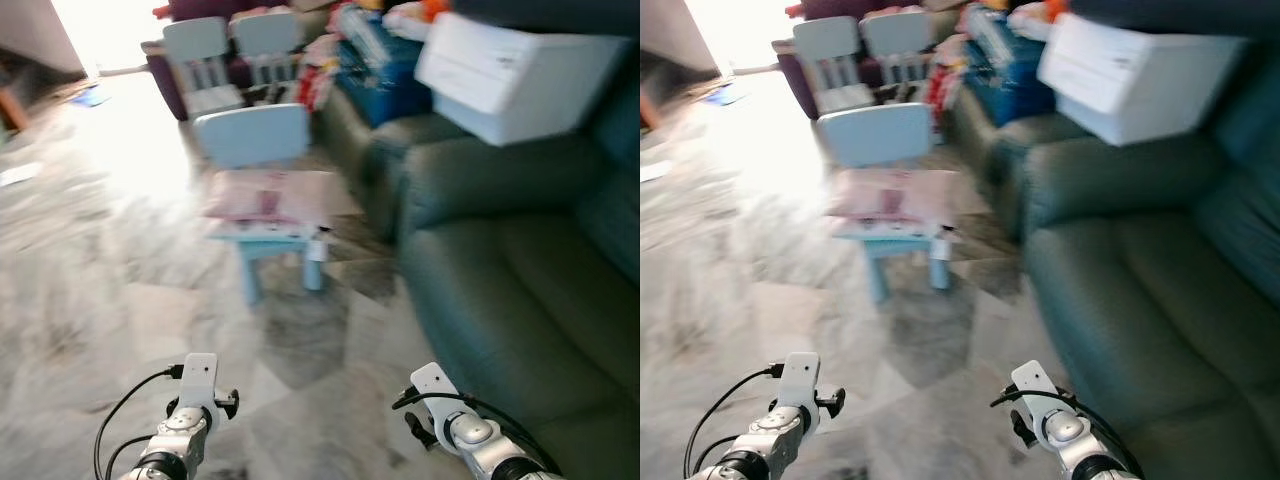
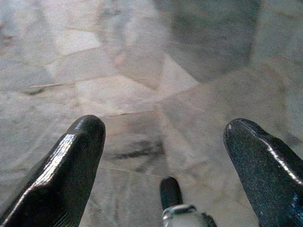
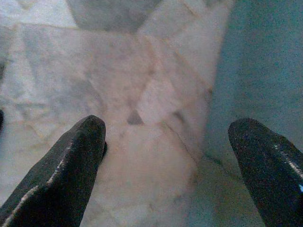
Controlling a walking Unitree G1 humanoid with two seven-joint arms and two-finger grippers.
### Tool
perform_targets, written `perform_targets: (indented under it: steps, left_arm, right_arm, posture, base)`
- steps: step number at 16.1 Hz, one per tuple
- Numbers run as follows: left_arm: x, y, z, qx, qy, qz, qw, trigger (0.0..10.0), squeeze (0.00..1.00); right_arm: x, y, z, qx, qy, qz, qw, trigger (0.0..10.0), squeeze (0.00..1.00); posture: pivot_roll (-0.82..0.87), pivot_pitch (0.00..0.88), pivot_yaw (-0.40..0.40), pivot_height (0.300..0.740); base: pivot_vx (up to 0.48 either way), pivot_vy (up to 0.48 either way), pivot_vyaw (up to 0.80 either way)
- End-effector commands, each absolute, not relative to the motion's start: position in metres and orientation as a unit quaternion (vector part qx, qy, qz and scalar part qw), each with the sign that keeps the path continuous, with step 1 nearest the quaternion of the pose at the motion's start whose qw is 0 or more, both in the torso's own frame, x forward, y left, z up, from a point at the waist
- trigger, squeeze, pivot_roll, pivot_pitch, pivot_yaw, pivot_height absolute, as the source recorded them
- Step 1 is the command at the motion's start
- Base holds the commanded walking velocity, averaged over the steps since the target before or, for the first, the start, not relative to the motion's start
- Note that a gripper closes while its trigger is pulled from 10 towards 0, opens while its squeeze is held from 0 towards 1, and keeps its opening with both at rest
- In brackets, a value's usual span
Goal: Move the pillow to the sofa
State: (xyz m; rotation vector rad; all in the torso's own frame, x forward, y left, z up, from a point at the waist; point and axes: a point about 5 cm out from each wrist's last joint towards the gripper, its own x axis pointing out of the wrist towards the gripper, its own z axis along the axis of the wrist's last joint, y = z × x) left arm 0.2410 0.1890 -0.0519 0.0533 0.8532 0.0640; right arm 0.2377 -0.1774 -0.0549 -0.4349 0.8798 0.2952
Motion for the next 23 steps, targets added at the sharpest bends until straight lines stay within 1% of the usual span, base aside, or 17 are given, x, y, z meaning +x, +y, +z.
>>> perform_targets:
  steps: [1,10,12,14,16,20,21,23]
  left_arm:
    - [0.238,0.202,-0.052,0.034,0.419,0.047,0.906,10.0,0.0]
    - [0.238,0.202,-0.052,0.036,0.419,0.045,0.906,10.0,0.0]
    - [0.239,0.202,-0.051,0.039,0.414,0.043,0.909,10.0,0.0]
    - [0.243,0.204,-0.048,0.058,0.406,0.042,0.911,10.0,0.0]
    - [0.245,0.211,-0.045,0.077,0.393,0.037,0.916,10.0,0.0]
    - [0.241,0.226,-0.043,0.05,0.377,0.086,0.921,10.0,0.0]
    - [0.244,0.225,-0.04,0.029,0.36,0.081,0.929,10.0,0.0]
    - [0.258,0.22,-0.028,0.035,0.313,0.037,0.948,10.0,0.0]
  right_arm:
    - [0.242,-0.164,-0.053,-0.204,0.411,0.155,0.875,10.0,0.0]
    - [0.242,-0.163,-0.053,-0.202,0.41,0.155,0.876,10.0,0.0]
    - [0.242,-0.163,-0.053,-0.203,0.409,0.154,0.876,10.0,0.0]
    - [0.248,-0.164,-0.049,-0.191,0.394,0.144,0.888,10.0,0.0]
    - [0.264,-0.166,-0.036,-0.158,0.365,0.129,0.908,10.0,0.0]
    - [0.277,-0.175,-0.025,-0.127,0.36,0.099,0.919,10.0,0.0]
    - [0.286,-0.174,-0.017,-0.101,0.345,0.094,0.928,10.0,0.0]
    - [0.304,-0.173,0.002,-0.066,0.293,0.077,0.951,10.0,0.0]
  posture:
    - [-0.21,0.041,0.029,0.74]
    - [-0.21,0.041,0.03,0.74]
    - [-0.2,0.037,0.027,0.74]
    - [-0.19,0.031,0.025,0.74]
    - [-0.18,0.015,0.001,0.74]
    - [-0.14,0.0,-0.039,0.74]
    - [-0.13,0.0,-0.04,0.74]
    - [-0.13,0.0,-0.036,0.74]
  base:
    - [0.281,0.39,0.0]
    - [0.282,0.389,0.0]
    - [0.0,0.0,0.0]
    - [0.0,0.0,0.0]
    - [0.0,0.0,0.0]
    - [0.0,0.0,0.0]
    - [0.0,0.0,0.0]
    - [0.0,0.0,0.0]
